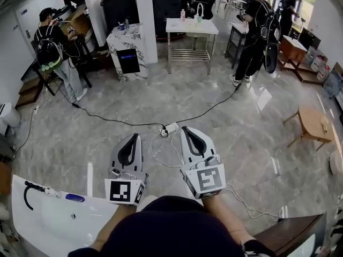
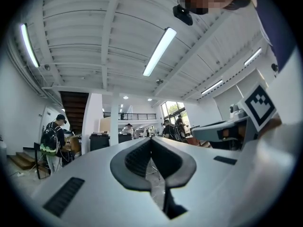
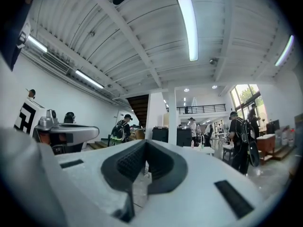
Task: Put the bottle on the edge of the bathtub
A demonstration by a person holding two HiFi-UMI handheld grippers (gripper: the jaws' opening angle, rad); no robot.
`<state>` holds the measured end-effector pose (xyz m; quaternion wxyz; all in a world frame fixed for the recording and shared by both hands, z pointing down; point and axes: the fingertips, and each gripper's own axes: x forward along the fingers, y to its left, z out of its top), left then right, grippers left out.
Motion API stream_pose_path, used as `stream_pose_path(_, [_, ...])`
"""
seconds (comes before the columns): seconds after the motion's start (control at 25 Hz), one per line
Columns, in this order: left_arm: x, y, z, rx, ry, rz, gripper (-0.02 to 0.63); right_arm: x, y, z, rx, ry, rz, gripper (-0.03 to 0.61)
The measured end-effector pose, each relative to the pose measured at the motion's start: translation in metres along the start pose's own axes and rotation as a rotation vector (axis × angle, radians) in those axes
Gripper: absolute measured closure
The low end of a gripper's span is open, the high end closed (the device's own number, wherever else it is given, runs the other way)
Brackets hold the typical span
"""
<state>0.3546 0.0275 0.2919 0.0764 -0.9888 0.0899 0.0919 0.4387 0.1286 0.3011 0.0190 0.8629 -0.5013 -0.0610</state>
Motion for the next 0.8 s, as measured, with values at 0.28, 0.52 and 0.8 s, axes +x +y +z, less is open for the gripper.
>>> stream_pose_path(0.28, [-0.007, 0.001, 0.006, 0.028, 0.006, 0.005, 0.611, 0.007, 0.011, -0.003, 0.044, -0.004, 0.037, 0.577])
stream_pose_path(0.52, [-0.004, 0.011, 0.007, 0.038, 0.027, 0.013, 0.611, 0.017, 0.012, 0.001, 0.054, -0.002, 0.049, 0.577])
stream_pose_path(0.8, [0.008, 0.028, 0.002, 0.069, 0.017, 0.0, 0.597, 0.042, 0.021, -0.003, 0.068, -0.004, 0.055, 0.577])
